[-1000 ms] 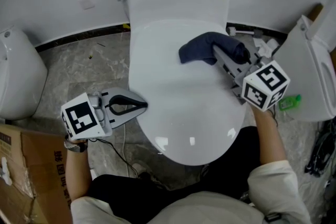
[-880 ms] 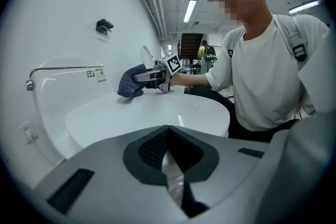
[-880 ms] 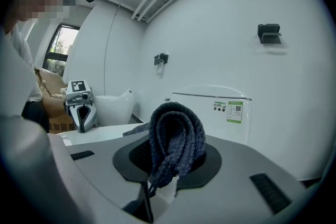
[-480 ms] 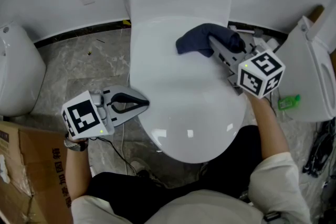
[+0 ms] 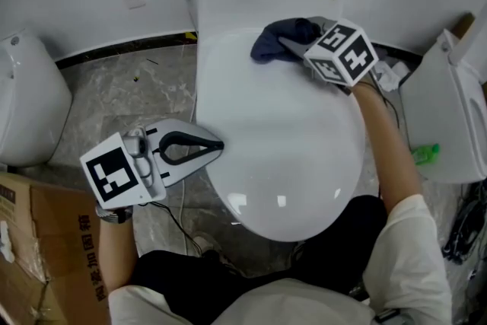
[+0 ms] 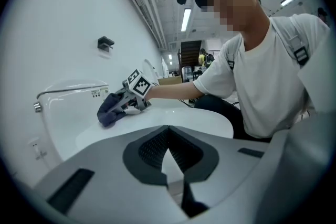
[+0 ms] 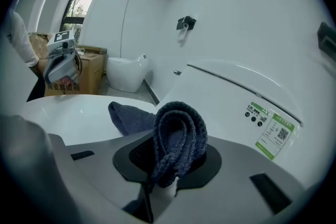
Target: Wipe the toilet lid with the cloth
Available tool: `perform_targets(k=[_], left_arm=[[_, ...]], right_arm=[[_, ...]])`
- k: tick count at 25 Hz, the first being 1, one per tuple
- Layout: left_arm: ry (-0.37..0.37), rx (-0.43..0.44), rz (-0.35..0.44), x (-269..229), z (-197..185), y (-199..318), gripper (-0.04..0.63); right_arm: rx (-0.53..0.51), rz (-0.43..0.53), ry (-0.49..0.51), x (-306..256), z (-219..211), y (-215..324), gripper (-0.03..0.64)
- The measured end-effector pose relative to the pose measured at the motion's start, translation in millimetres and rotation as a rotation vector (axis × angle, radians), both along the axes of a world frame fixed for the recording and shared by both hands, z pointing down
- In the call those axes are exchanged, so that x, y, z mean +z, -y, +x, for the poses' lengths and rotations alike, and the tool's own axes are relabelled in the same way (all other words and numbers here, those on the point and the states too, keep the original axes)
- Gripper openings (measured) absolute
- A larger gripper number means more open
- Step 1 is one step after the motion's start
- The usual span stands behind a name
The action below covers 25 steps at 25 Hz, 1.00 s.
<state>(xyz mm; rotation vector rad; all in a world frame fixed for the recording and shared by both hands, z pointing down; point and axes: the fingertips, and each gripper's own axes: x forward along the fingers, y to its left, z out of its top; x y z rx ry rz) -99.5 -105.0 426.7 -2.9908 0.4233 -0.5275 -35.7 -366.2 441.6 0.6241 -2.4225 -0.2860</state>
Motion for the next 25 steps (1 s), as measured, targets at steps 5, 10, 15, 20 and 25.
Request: perform_targets(k=[5,10,15,20,25], left_arm=[[-0.016,-0.08,0.0,-8,-12,5,0.0],[-0.043,-0.197,-0.014,-9,-31,16,0.0],[-0.113,-0.292,0.017,-17,-50,30,0.0],[-0.144,-0.35,0.001,-15,-64,41,0.0],[-0.147,-0.367,0.006,-15,-65,42,0.0]], right_arm=[[-0.095,0.114,-0.093,0,-38,7,0.089],[-0.21,0.181,-0.193,2,-91,-1,0.089],[-0.317,0.257,-0.198,3,-128,-29,0.089],[-0.341,0.318,-0.241,2,-134,-47,0.089],[-0.254,0.231,-0.169,3,-87,-22,0.089]])
